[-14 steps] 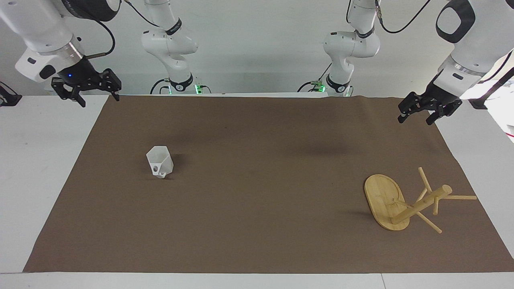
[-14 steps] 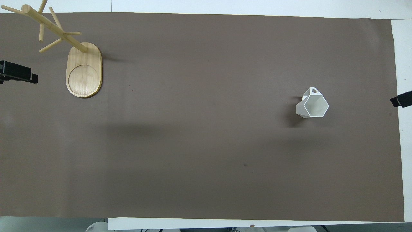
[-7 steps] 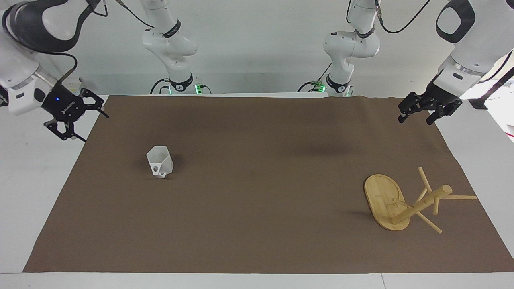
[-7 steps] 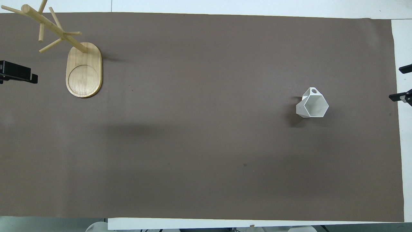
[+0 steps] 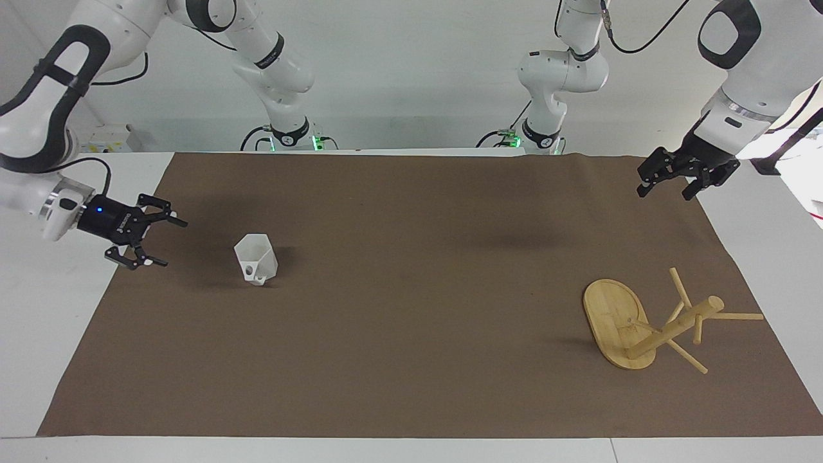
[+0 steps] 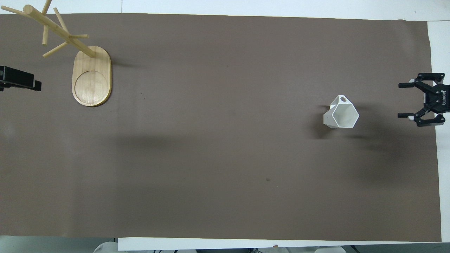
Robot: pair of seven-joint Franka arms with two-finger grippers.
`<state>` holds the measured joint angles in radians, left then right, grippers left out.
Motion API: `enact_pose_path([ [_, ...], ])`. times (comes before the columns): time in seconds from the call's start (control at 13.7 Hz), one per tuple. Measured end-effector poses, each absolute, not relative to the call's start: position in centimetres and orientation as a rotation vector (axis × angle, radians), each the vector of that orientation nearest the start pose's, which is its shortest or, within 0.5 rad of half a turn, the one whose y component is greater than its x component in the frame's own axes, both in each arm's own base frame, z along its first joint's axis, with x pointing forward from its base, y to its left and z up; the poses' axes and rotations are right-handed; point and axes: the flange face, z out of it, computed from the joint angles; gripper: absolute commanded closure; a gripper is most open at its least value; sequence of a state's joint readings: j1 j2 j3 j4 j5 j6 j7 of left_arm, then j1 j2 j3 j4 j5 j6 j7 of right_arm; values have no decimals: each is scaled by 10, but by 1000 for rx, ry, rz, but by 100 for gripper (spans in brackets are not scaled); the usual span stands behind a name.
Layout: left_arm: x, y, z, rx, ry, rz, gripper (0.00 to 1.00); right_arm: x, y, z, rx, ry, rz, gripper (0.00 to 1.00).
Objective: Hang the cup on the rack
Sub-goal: 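Reach the right gripper to the white cup and grasp it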
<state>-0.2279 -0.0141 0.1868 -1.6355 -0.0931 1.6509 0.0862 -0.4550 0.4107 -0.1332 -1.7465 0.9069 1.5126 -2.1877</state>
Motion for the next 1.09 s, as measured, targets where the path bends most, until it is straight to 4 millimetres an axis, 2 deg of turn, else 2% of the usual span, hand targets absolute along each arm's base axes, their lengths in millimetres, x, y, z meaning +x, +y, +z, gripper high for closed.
enact_pose_path([
  [0.22,556,-31,609,-3230,196,-51,0,534,-260,277,-1613,-1392,-995,0],
  [0.51,556,-31,609,-3230,196,-51,0,522,-243,212,-1503,-1349,-1068,0],
  [0.66,556,-31,609,-3230,196,-51,0,521,-227,198,-1465,-1352,-1072,0],
  [0.8,556,-31,609,-3230,196,-51,0,524,-213,196,-1440,-1365,-1068,0],
  [1.09,556,-31,609,-3230,196,-51,0,525,-208,196,-1430,-1366,-1071,0],
])
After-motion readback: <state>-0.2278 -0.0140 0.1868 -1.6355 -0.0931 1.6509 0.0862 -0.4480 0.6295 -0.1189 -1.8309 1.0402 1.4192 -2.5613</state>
